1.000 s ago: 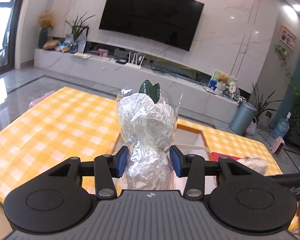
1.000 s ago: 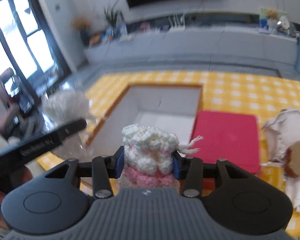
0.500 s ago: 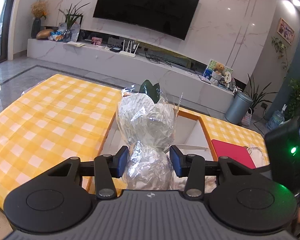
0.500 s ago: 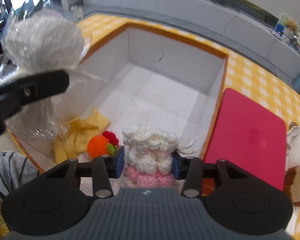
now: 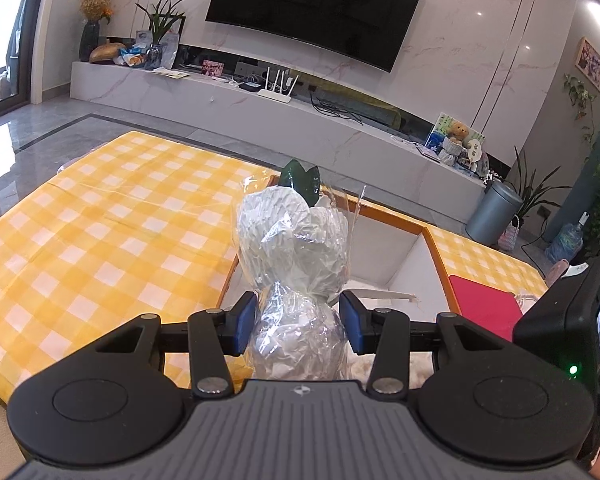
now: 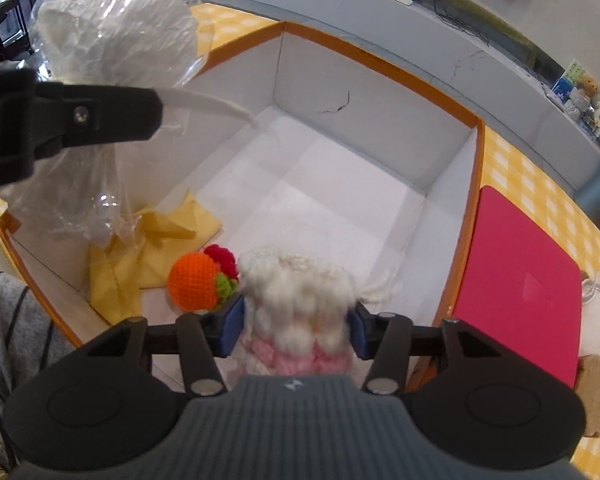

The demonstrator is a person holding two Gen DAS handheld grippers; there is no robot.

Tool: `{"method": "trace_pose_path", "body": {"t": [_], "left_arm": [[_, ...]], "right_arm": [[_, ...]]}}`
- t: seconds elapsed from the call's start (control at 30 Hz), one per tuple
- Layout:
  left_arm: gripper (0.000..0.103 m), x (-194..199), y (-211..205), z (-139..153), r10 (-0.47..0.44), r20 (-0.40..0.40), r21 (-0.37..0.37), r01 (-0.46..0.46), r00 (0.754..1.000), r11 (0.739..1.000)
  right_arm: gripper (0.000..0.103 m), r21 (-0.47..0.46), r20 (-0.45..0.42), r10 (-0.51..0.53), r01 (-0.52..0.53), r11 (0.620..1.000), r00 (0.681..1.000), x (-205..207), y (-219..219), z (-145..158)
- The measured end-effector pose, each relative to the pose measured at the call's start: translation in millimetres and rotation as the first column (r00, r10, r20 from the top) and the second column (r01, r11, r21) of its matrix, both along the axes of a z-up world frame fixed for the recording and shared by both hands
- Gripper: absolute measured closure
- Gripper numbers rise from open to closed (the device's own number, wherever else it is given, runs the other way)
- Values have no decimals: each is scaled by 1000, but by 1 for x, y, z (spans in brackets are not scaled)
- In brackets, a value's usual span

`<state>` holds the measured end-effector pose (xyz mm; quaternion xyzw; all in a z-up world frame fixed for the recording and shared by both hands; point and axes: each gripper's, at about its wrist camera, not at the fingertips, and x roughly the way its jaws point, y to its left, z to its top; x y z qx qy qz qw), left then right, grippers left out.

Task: Organize soft objects
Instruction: 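Open both grippers to drop the foil item and crocheted item into the tray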

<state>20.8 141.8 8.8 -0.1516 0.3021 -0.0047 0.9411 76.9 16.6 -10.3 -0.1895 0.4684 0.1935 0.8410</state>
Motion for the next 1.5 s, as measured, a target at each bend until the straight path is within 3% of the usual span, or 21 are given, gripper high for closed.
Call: {"method": "trace_pose_path", "body": {"t": [0.17, 0.4, 0.5, 0.6, 0.77, 1.0, 1.23, 1.33, 1.5], "left_arm": [[52, 0, -1, 2, -19, 17, -1, 19, 1000, 1000], [52, 4, -6, 2, -27, 28, 40, 25, 999, 999], [52, 6, -6, 2, -15, 23, 37, 14, 1000, 999], [52, 7, -8, 2, -16, 28, 59, 14, 999, 998], [52, 17, -24, 1, -21, 10, 148, 20, 1000, 989], [50, 42, -48, -9, -27, -77, 298, 49, 997, 953], [46, 61, -52, -14, 26, -100, 335, 9, 995, 942], [40, 68, -54, -21, 41, -128, 369, 9, 991, 929], [13, 61, -57, -22, 40, -75, 433, -4, 996, 901]], "right_arm": [[44, 12, 33, 11, -12, 1000, 999, -4, -4, 3], [19, 59, 92, 51, -57, 997, 994, -11, -15, 14], [19, 28, 82, 50, -53, 998, 995, -8, -12, 16], [16, 55, 111, 48, -54, 997, 993, -11, -16, 27], [14, 117, 127, 1, -16, 993, 992, -14, -36, 43], [14, 156, 120, -47, 28, 987, 992, -15, -60, 51], [14, 179, 102, -80, 60, 982, 992, -14, -74, 45], [14, 189, 98, -91, 71, 979, 991, -11, -75, 43], [14, 203, 85, -92, 73, 976, 992, -11, -72, 43]]}}
